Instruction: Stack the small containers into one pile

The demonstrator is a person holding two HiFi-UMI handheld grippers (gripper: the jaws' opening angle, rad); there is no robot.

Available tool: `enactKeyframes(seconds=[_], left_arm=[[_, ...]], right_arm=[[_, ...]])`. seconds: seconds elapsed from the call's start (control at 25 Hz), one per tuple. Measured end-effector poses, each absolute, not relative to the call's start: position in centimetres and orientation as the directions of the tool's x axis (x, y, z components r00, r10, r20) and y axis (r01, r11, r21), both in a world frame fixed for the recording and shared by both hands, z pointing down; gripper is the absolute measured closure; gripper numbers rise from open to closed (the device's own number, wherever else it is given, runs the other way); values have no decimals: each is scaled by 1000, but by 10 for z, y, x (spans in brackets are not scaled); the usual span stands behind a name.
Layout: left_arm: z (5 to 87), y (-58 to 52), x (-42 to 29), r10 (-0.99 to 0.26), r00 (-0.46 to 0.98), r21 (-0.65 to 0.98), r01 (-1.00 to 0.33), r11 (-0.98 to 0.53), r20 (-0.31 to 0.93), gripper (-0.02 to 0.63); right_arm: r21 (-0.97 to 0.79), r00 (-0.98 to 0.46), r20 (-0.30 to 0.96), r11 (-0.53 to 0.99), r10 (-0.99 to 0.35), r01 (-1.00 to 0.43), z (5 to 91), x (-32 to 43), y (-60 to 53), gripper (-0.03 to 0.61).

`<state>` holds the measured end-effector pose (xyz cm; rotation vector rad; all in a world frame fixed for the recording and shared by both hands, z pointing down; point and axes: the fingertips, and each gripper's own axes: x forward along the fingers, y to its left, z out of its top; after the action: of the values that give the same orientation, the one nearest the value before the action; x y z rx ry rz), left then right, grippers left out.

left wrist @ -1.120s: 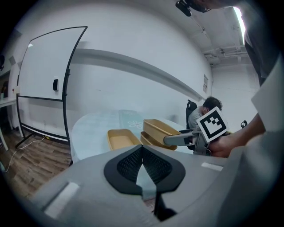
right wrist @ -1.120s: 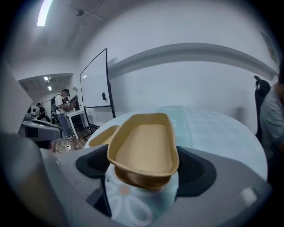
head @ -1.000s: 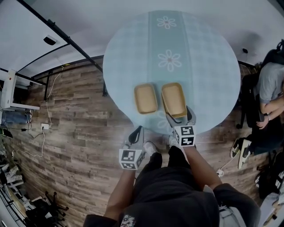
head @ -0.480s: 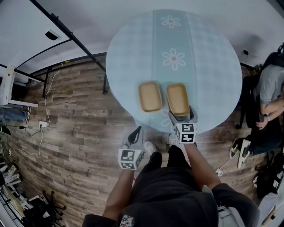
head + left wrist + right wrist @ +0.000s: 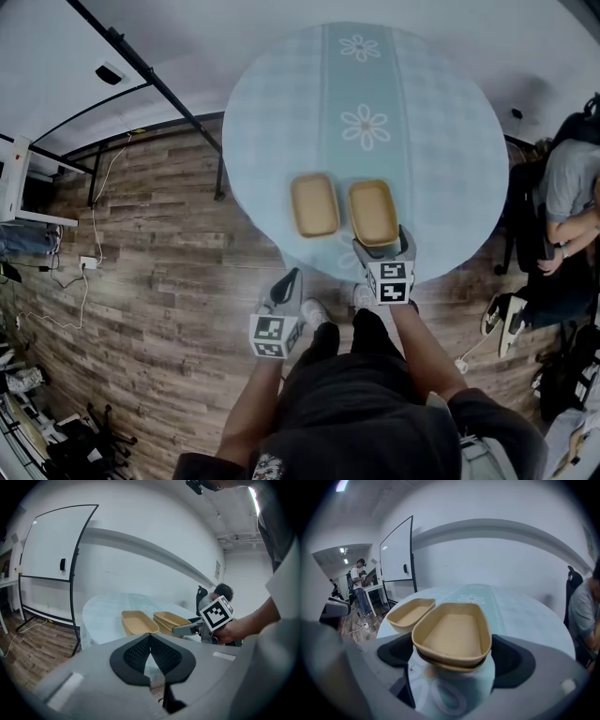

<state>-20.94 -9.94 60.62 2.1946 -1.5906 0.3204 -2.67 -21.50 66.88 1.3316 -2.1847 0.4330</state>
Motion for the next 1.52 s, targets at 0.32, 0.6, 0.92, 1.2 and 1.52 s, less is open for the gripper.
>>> enactKeyframes(seconds=[0.32,0.6,0.92,1.2,1.52], left_arm=[[606,-102,-203,-849,326,195,-944,-267,416,609],[602,-107,-198,-844,328,214,-942,-258,425,609],[597,-108,-208,-864,296,209,-951,-228,406,609],[594,-101,-217,-863,301,212,-949,-232,405,609],[593,-97,-224,-862,328,217,-941,-260,386,609]], right_arm=[[-24,-391,580,465,-715,-885,657,-23,-214,71],[8,-458,515,538,-725,-843,626,-49,-193,71],[1,-553,424,611,-717,-792,599,-87,-177,117],[24,-550,391,605,-738,-796,586,-104,-163,417],[39,-532,400,594,-746,-804,593,-119,-148,576]])
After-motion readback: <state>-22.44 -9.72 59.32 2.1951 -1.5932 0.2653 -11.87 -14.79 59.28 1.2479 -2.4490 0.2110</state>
